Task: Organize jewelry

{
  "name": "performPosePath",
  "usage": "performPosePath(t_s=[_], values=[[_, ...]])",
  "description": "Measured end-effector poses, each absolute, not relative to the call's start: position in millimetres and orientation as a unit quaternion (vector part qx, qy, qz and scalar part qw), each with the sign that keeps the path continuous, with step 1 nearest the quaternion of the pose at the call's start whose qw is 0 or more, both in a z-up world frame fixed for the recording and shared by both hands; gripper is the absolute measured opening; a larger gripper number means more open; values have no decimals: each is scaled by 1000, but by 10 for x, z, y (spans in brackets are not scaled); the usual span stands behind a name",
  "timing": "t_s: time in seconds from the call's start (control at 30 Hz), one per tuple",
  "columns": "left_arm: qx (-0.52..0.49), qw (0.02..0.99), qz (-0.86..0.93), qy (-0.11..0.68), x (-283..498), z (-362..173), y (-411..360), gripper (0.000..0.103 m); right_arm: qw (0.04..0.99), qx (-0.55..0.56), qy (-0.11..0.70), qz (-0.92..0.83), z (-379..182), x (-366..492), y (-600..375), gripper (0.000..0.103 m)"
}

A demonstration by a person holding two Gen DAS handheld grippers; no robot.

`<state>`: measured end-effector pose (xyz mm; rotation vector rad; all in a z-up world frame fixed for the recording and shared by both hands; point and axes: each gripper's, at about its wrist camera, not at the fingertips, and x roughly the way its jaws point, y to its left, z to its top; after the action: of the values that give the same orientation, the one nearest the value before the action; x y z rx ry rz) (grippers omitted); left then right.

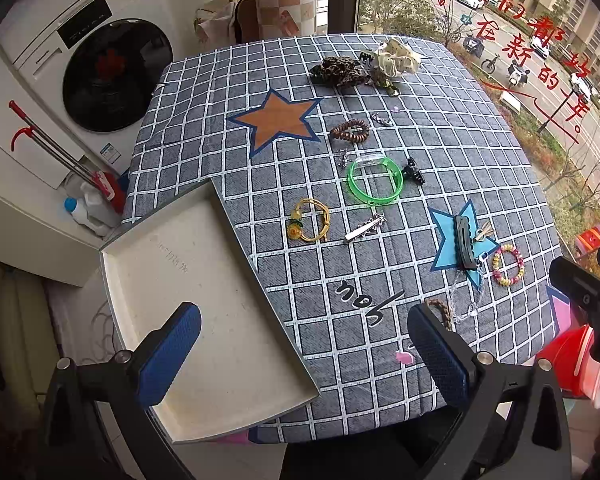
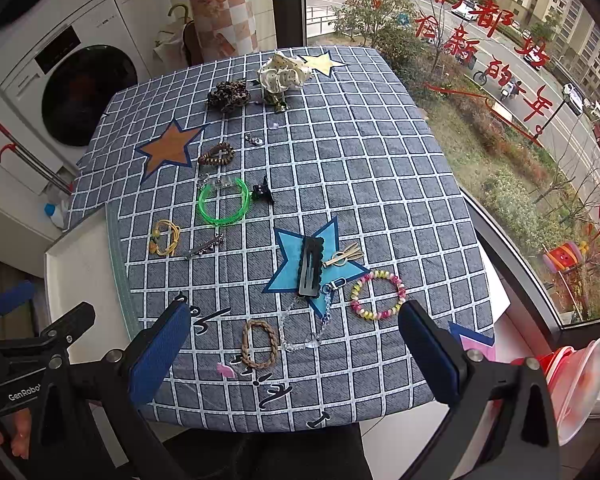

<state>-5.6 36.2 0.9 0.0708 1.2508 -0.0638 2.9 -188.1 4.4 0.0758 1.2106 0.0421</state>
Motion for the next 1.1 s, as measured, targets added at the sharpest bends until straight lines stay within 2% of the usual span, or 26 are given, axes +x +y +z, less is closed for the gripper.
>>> performPosePath(t_s=[1.1], values=[[34, 809, -30, 586, -71, -6, 354, 103, 821, 36, 569, 20, 38, 25, -1884, 103]])
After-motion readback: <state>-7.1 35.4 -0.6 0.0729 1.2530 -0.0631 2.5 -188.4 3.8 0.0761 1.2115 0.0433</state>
